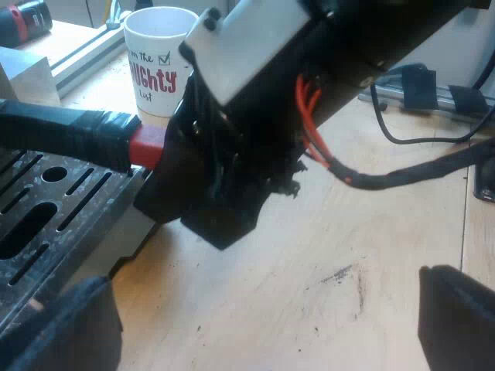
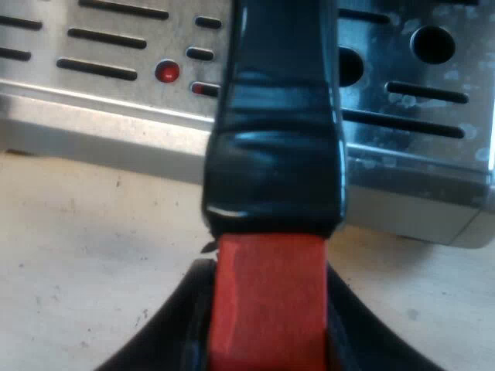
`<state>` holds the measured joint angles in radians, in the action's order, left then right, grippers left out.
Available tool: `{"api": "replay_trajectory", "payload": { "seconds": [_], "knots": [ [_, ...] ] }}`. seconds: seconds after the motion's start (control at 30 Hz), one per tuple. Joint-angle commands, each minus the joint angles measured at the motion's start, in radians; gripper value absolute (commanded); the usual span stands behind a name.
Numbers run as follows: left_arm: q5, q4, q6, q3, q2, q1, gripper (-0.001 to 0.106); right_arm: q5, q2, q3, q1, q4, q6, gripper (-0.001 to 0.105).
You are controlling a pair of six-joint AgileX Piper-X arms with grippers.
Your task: Grind coffee beans and then tamp
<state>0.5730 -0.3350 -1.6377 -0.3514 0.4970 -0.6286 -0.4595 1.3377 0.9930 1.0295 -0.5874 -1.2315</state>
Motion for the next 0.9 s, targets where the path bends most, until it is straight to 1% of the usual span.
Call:
{"api": "replay_trajectory", "payload": {
  "seconds": [0.03,0.17,0.5,0.67,0.9],
  "knots": [
    [0.000,0.000,0.005,-0.003,-0.005,0.001,0.080,0.027,-0.041,0.007,0.024,-0.031,-0.033,0.000],
    [0.000,0.000,0.005,-0.003,-0.005,0.001,0.080,0.027,-0.080,-0.010,0.024,-0.040,-0.025,0.000],
    [0.000,0.000,0.005,-0.003,-0.005,0.001,0.080,0.030,-0.161,-0.011,0.024,-0.174,-0.025,0.000],
    [0.000,0.000,0.005,-0.003,-0.005,0.001,0.080,0.030,-0.193,-0.011,0.024,-0.210,-0.027,0.000],
    [0.000,0.000,0.005,-0.003,-0.005,0.001,0.080,0.030,-0.285,-0.011,0.027,-0.300,-0.030,0.000]
  ]
}}
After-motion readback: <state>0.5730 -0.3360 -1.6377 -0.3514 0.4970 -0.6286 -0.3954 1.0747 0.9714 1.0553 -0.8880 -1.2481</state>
